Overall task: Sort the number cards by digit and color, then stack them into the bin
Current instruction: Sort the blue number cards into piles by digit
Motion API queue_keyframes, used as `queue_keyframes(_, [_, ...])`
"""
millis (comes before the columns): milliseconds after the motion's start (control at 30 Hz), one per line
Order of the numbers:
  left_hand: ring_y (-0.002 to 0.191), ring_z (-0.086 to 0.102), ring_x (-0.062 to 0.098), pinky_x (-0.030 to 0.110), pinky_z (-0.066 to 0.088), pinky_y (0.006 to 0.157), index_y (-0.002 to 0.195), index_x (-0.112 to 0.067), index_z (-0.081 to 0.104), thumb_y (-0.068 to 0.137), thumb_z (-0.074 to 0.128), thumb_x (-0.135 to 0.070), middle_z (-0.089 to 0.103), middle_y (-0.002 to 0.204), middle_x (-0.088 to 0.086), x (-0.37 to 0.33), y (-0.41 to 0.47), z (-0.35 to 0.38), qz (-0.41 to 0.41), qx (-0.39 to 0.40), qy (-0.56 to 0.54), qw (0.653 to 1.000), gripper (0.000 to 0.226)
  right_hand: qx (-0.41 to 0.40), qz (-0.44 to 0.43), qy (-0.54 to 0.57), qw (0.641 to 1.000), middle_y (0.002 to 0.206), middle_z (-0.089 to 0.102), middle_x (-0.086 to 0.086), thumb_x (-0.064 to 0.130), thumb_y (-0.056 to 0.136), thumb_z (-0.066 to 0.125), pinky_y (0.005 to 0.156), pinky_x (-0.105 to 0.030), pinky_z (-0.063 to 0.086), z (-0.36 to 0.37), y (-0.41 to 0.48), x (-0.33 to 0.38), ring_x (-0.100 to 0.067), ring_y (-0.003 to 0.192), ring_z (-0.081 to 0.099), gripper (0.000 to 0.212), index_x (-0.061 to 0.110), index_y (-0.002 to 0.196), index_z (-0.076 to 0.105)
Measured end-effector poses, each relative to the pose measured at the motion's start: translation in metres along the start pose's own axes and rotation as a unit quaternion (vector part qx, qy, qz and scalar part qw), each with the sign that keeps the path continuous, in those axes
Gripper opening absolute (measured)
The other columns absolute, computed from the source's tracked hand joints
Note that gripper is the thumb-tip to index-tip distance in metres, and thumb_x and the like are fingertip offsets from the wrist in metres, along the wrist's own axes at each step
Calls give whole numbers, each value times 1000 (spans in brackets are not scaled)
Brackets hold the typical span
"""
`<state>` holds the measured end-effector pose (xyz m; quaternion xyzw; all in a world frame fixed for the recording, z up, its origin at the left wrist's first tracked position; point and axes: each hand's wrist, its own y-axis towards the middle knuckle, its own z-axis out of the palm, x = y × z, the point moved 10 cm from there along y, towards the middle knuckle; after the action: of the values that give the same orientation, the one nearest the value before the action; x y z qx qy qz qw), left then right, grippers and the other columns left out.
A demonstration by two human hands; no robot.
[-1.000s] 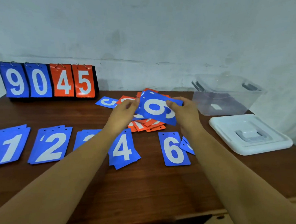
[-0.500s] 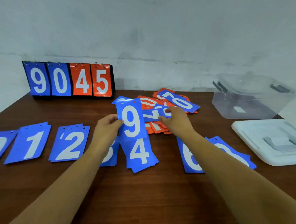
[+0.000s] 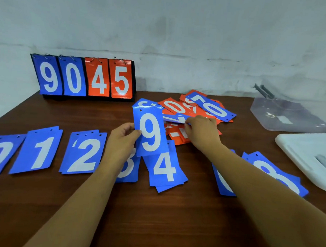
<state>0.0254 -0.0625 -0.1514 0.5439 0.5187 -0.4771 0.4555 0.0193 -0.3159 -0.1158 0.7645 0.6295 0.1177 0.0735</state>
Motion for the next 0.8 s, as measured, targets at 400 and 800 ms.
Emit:
queue_keyframes(400, [86, 73, 18, 37, 58, 72, 91, -18, 66, 96, 57, -19, 76, 94, -1, -13, -28, -12, -62, 10, -47, 997, 10, -232, 16, 322, 918, 96, 68, -2, 13, 96, 57, 77, -25, 48, -115, -68, -18, -17, 88, 63, 17, 10, 102, 72])
queue_keyframes(800, [93, 73, 18, 36, 59, 75, 106, -17, 68, 97, 57, -16, 76, 105, 3, -16, -145, 24, -125, 203, -121, 964, 14, -10, 65, 538, 841, 104, 64, 9, 0, 89, 63, 76, -34, 55, -76, -189, 8, -12, 106, 60, 37, 34, 104, 61])
